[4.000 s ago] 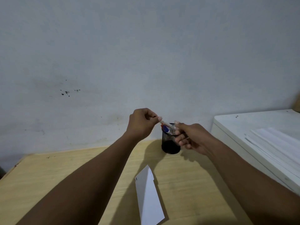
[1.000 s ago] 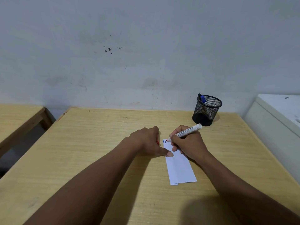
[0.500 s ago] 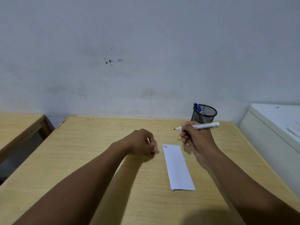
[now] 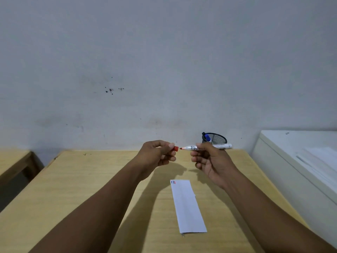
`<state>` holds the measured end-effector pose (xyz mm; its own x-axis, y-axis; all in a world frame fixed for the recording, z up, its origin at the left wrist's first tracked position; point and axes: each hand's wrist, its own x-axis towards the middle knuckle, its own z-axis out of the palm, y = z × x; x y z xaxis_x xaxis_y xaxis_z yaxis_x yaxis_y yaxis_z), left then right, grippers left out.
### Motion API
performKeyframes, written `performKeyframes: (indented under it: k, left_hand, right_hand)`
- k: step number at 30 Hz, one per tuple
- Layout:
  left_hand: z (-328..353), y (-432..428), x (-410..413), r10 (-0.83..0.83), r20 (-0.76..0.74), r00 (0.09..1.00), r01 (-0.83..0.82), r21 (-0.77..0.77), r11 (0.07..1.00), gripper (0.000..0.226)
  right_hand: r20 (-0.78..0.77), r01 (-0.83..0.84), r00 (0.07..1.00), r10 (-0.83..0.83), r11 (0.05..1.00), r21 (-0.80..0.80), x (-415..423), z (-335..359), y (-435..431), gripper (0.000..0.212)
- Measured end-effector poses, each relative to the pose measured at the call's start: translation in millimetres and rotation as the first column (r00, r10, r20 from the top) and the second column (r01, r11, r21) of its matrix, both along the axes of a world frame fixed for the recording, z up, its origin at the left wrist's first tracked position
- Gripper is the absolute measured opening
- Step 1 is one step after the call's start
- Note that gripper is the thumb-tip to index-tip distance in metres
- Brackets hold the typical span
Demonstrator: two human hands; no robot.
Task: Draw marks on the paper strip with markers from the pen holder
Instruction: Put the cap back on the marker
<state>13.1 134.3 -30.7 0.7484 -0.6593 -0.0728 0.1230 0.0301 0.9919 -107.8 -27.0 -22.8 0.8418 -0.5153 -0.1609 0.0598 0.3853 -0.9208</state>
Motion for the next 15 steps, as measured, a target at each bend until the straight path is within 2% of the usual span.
performKeyframes:
  k: [5,12,15]
  left_hand:
    - [2.1,-10.9,-4.0,-0.011,-0.109,0.994,0.003,-0.077,0.997,0.016]
    - [2.4,-17.8,-10.0,-0.026,-0.077,0.997,0.02,-0.09,0.996,0.014]
    - [4.2,-23.6,-11.2,-0.016,-0.063,0.998,0.009,-0.109,0.994,0.018]
  right_hand:
    - [0.014,0.03,0.999,-0.03,0.999,0.013,0.5,0.1,-1.4,0.006]
    - [0.046,0.007,0.999,-0.009,0.999,0.042,2.3,0.3,0.9,0.01]
    - [0.083,-0.02,0.997,0.01,0.993,0.116,4.8,-0.4,1.7,0.01]
